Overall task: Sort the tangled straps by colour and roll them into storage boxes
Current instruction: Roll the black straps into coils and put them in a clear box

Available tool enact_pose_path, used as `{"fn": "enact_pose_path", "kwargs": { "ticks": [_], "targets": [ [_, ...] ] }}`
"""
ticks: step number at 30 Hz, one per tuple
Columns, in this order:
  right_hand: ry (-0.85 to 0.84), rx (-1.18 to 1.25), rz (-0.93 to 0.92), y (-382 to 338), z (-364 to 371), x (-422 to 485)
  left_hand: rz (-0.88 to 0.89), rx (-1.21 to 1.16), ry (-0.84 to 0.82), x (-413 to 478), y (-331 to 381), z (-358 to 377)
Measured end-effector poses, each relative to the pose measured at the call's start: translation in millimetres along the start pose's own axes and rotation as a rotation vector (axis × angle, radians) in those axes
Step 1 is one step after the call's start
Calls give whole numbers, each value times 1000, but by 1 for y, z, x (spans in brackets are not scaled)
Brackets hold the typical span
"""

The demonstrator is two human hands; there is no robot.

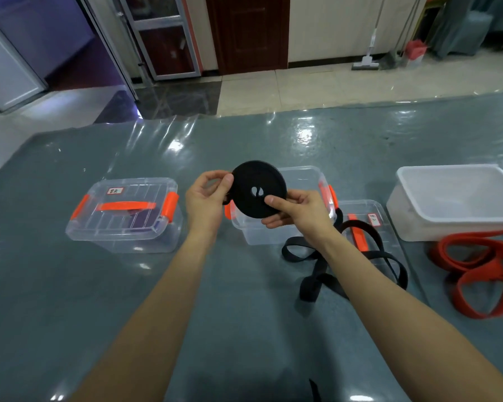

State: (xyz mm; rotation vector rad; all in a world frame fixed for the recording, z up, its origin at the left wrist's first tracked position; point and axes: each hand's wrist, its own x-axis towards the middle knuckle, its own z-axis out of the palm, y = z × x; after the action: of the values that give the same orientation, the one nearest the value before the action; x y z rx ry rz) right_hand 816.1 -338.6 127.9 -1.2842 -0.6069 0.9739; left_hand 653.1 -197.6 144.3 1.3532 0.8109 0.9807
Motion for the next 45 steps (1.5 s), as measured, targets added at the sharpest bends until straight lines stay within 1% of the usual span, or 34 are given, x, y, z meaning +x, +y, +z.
{"fn": "enact_pose_path", "kwargs": {
  "ticks": [2,4,8,14,16,19,20,22,23,24,27,29,31,35,39,41,44,45],
  "targets": [
    [21,44,19,0,-4,6,13,3,29,3,-5,12],
    [54,90,41,2,-11,14,13,-9,0,7,-10,24],
    [102,133,92,8,-30,34,-32,70,-53,18,-24,46],
    [126,68,227,26,-63,69,-109,445,-74,41,-58,65],
    [117,20,296,32,-70,84,-181,580,-79,50,-72,69],
    [112,-56,436,45,-73,101,-351,735,-106,65,-90,70],
    [111,-68,481,49,-73,106,-397,770,-108,71,-95,70],
    [102,-100,549,55,-74,118,-489,746,-104,83,-106,71],
    [92,-132,583,57,-75,126,-537,722,-108,89,-111,73],
    [81,-175,619,60,-75,134,-559,746,-130,94,-116,75],
    [49,-294,717,70,-73,156,-574,934,-235,107,-133,83],
    [20,-370,787,80,-70,163,-658,933,-273,111,-145,89],
    [-23,-463,845,93,-68,166,-708,955,-294,114,-159,91],
    [-194,-686,917,112,-64,171,-687,1021,-317,118,-183,91],
    [-244,-704,1033,121,-63,177,-624,1105,-402,130,-191,95],
    [-314,-842,991,124,-65,181,-617,1117,-442,135,-191,98],
    [-466,-1243,787,128,-65,186,-629,1131,-476,138,-192,98],
    [-493,-1361,731,130,-66,187,-628,1138,-489,137,-193,98]
  ]
}}
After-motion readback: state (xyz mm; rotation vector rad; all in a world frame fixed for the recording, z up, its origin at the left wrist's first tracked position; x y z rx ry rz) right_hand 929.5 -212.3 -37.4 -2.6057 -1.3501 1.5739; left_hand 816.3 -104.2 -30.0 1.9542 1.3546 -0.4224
